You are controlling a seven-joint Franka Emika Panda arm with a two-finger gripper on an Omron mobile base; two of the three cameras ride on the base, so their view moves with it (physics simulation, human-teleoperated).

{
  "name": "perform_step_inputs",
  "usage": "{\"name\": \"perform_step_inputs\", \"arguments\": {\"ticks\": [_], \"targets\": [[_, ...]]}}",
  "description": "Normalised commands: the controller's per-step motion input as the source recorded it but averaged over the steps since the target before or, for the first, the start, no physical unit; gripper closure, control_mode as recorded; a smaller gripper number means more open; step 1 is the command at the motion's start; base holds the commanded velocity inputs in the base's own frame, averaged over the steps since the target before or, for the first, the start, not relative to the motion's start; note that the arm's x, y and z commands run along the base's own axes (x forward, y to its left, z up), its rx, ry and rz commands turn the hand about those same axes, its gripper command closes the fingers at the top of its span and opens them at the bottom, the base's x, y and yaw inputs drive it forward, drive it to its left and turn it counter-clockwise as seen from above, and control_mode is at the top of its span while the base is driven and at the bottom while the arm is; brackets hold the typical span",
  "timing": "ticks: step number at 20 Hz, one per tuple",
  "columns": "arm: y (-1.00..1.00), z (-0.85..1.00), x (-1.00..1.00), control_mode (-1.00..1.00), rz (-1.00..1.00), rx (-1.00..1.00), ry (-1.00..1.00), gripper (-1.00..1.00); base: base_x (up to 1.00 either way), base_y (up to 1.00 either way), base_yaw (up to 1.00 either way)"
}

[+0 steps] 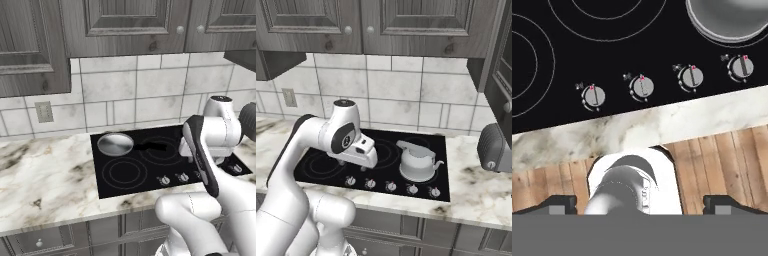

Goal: Pick the pan from the cabinet and place it on the stove. Then turn on the stove burner for the pan.

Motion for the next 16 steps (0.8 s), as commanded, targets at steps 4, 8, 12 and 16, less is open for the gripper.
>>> {"name": "perform_step_inputs", "arguments": {"ticks": [4, 8, 12, 16], "targets": [[0.00, -0.22, 0.27, -1.00, 0.24, 0.00, 0.00, -1.00, 0.00, 0.00, 0.00], [0.00, -0.34, 0.39, -1.00, 0.16, 0.00, 0.00, -1.00, 0.00, 0.00, 0.00], [-0.01, -0.37, 0.40, -1.00, 0.07, 0.00, 0.02, -1.00, 0.00, 0.00, 0.00], [-0.15, -0.40, 0.33, -1.00, 0.00, 0.01, 0.02, -1.00, 0.00, 0.00, 0.00]]}}
